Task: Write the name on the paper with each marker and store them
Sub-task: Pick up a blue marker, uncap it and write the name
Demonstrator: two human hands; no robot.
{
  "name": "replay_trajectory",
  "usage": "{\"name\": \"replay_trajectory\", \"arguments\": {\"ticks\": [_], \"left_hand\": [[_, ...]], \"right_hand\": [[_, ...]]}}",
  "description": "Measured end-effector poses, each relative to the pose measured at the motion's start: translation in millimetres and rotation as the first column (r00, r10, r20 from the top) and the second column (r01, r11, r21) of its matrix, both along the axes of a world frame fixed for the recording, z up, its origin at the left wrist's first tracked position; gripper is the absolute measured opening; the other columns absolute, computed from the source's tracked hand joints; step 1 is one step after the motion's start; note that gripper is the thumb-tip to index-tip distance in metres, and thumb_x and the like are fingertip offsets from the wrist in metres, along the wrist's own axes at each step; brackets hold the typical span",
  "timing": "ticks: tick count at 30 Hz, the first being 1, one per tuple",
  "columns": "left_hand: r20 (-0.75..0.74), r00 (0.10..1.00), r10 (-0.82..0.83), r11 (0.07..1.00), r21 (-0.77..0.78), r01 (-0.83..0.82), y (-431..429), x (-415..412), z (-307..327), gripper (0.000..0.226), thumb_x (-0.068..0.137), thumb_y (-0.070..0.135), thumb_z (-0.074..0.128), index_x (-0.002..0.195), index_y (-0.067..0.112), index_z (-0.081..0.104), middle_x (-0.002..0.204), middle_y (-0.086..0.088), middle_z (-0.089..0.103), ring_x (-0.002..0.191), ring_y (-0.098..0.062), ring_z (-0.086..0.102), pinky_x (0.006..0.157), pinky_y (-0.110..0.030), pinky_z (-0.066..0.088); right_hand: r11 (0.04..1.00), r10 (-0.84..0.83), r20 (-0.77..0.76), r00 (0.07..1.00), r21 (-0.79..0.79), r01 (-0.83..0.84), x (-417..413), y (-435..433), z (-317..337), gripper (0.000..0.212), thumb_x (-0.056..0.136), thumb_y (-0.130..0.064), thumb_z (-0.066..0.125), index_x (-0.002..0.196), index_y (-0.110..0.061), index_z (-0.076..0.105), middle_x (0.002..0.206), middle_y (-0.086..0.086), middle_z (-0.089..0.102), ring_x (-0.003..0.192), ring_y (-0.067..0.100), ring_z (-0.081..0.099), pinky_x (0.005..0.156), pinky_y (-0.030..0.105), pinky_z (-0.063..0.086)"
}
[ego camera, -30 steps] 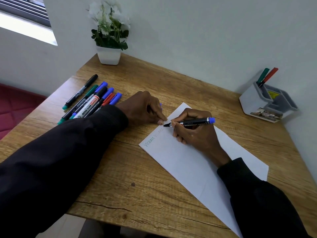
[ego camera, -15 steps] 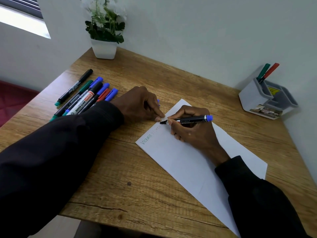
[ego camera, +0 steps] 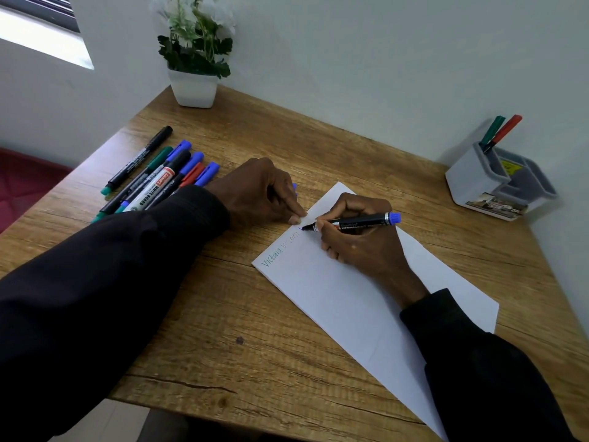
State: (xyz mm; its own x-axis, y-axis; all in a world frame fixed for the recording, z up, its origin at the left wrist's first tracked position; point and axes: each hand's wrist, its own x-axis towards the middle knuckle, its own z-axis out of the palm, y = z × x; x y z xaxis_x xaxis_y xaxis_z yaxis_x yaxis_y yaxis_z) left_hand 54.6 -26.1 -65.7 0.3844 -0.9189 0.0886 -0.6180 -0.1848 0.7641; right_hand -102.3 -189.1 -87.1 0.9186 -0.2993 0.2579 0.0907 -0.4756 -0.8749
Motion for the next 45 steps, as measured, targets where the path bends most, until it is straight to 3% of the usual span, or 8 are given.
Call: {"name": "replay_trajectory", "arguments": {"ticks": [6, 11, 17, 23, 28, 33, 40, 45], "left_hand": [[-0.012, 1.0, -0.002, 1.0, -0.013, 0.002, 0.8, -0.1, 0.4, 0.022, 0.078, 0.009, 0.078, 0.098, 0.018, 0.076, 0.091, 0.006, 0.07, 0.088, 0.0, 0.062, 0.072, -0.007, 0.052], [-0.014, 1.0, 0.014, 1.0, 0.004, -0.014, 0.2, 1.0, -0.3, 0.02, 0.078, 0.012, 0.078, 0.097, 0.018, 0.076, 0.09, 0.005, 0.07, 0.088, -0.002, 0.062, 0.075, -0.011, 0.054], [-0.032, 0.999, 0.016, 1.0, 0.004, -0.016, 0.4, 1.5, -0.3, 0.02, 0.076, 0.013, 0.079, 0.095, 0.02, 0.077, 0.092, 0.002, 0.072, 0.087, -0.007, 0.064, 0.079, -0.023, 0.056], [-0.047, 0.999, 0.01, 1.0, -0.004, -0.011, 0.9, 0.2, 0.5, 0.021, 0.076, 0.013, 0.079, 0.094, 0.024, 0.076, 0.09, 0.001, 0.071, 0.085, -0.006, 0.064, 0.076, -0.022, 0.055], [-0.058, 0.998, 0.006, 1.0, 0.002, -0.006, 1.1, -0.7, 1.9, 0.021, 0.077, 0.012, 0.079, 0.095, 0.022, 0.076, 0.091, 0.002, 0.071, 0.086, -0.006, 0.063, 0.078, -0.018, 0.055], [-0.057, 0.998, 0.013, 0.999, 0.041, -0.01, 0.5, 1.8, 0.6, 0.019, 0.077, 0.015, 0.079, 0.095, 0.019, 0.078, 0.092, 0.004, 0.071, 0.087, -0.012, 0.065, 0.078, -0.026, 0.056], [-0.066, 0.998, 0.01, 1.0, 0.029, -0.008, 1.1, 1.4, 0.8, 0.02, 0.077, 0.015, 0.079, 0.093, 0.026, 0.077, 0.091, 0.005, 0.071, 0.086, -0.01, 0.065, 0.078, -0.026, 0.057], [-0.06, 0.998, 0.009, 1.0, 0.028, -0.007, 0.9, 1.1, 0.8, 0.018, 0.077, 0.015, 0.079, 0.094, 0.022, 0.077, 0.09, 0.006, 0.07, 0.085, -0.004, 0.063, 0.072, -0.015, 0.055]], "right_hand": [[1.0, 0.001, 0.013, 1.0, 0.028, -0.002, -1.3, 4.1, 1.4, 0.009, 0.091, 0.002, 0.075, 0.083, 0.005, 0.074, 0.062, 0.009, 0.07, 0.047, 0.012, 0.063, 0.045, 0.02, 0.047], [0.998, -0.027, 0.02, 0.999, 0.066, 0.026, -2.0, 3.6, 2.3, 0.013, 0.093, 0.004, 0.072, 0.081, 0.005, 0.071, 0.063, 0.017, 0.069, 0.045, 0.022, 0.063, 0.044, 0.024, 0.048], [0.998, -0.038, -0.019, 0.999, 0.042, 0.039, 0.5, 3.5, 2.3, 0.014, 0.09, 0.006, 0.073, 0.077, 0.004, 0.07, 0.059, 0.01, 0.069, 0.043, 0.019, 0.062, 0.042, 0.022, 0.046], [0.997, -0.034, 0.007, 0.999, 0.071, 0.033, -2.1, 4.5, 1.9, 0.015, 0.092, 0.007, 0.071, 0.077, 0.004, 0.069, 0.059, 0.013, 0.068, 0.043, 0.02, 0.062, 0.044, 0.022, 0.047], [0.998, -0.037, 0.002, 0.999, 0.054, 0.037, -0.9, 5.4, 2.6, 0.015, 0.094, 0.002, 0.073, 0.08, -0.005, 0.072, 0.061, 0.008, 0.069, 0.045, 0.019, 0.063, 0.044, 0.022, 0.047], [0.995, -0.066, 0.0, 0.998, 0.073, 0.066, -1.1, 4.1, 1.2, 0.012, 0.093, 0.002, 0.073, 0.082, 0.003, 0.071, 0.061, 0.015, 0.068, 0.044, 0.026, 0.063, 0.043, 0.024, 0.047], [0.994, -0.083, -0.028, 0.996, 0.066, 0.084, -0.6, 3.5, 3.0, 0.017, 0.09, 0.008, 0.07, 0.074, 0.003, 0.068, 0.059, 0.016, 0.068, 0.042, 0.025, 0.061, 0.04, 0.024, 0.045], [0.991, -0.084, 0.009, 0.996, 0.107, 0.082, 0.0, 4.9, 1.8, 0.017, 0.093, 0.006, 0.07, 0.077, 0.0, 0.069, 0.059, 0.017, 0.067, 0.042, 0.024, 0.062, 0.041, 0.026, 0.046]]}}
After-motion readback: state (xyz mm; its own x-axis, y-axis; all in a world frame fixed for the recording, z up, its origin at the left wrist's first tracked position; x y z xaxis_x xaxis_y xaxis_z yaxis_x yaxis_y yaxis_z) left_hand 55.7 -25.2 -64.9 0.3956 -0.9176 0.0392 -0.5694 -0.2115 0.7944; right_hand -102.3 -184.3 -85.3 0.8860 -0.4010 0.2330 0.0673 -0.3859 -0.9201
